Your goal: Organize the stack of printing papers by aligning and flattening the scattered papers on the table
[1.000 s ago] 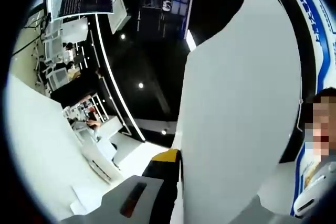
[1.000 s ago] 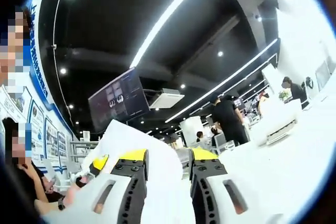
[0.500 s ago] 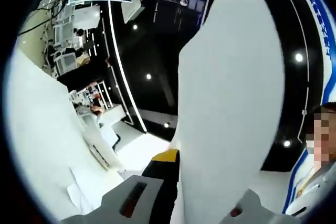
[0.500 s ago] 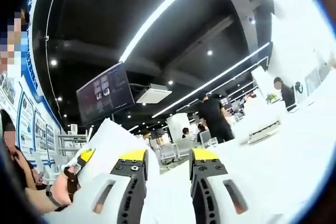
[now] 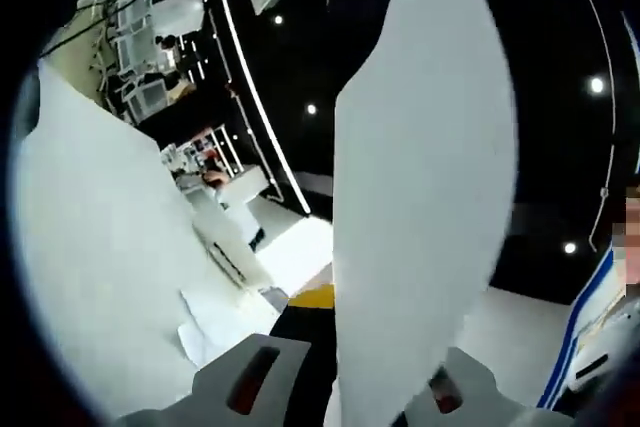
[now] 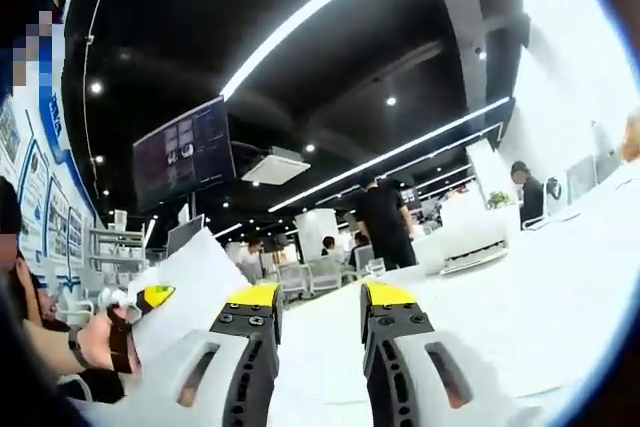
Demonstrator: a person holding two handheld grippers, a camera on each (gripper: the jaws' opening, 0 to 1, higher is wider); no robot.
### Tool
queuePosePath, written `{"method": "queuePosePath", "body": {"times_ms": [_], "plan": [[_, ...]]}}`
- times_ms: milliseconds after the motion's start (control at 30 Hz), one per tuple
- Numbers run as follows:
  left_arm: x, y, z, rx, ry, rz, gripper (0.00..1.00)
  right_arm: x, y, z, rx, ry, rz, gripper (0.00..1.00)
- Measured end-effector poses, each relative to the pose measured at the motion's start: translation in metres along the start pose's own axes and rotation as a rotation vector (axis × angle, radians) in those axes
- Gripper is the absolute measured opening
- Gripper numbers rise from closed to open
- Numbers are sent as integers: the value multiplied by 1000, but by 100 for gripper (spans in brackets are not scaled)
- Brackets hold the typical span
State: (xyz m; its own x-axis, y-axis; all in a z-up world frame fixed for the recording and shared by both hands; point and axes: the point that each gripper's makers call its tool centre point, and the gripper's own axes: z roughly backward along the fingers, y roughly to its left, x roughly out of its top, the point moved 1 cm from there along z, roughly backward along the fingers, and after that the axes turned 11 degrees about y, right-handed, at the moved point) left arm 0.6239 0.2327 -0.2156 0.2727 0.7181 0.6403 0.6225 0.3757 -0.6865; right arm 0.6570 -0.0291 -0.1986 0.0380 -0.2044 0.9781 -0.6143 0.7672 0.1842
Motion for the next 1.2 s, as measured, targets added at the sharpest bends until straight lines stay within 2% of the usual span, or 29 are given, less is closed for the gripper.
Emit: {"method": "queuePosePath", "body": {"times_ms": [33,100,167,333,400,500,533,700,767,933,1200], "plan": [[-3,6,2,33,9,-28,6,-5,-2,1,-16,9,25,27],[-6,11,5,55,18,-72,6,-14,-7,2,-37,31,67,27],[-10,22,7,109,41,-114,6,-23,-8,2,-43,47,81,27],[-12,23,0,139,62,-206,6,-32,-11,3,-46,60,101,28],[-15,28,-1,176,74,-249,6,-33,-13,5,-46,55,96,28],[-16,27,-1,213,47,-322,6,-34,-17,10,-40,29,35,28],[-16,27,0,212,45,-321,6,-36,-20,11,-38,32,-4,29],[-15,24,3,229,28,-352,6,-34,-30,19,-41,22,-27,29],[-13,26,7,266,9,-379,6,-32,-34,23,-51,9,-43,29],[-13,29,5,271,24,-389,6,-29,-43,29,-66,-23,-110,29],[-15,30,4,261,36,-391,6,-34,-34,23,-63,14,-88,28]]}}
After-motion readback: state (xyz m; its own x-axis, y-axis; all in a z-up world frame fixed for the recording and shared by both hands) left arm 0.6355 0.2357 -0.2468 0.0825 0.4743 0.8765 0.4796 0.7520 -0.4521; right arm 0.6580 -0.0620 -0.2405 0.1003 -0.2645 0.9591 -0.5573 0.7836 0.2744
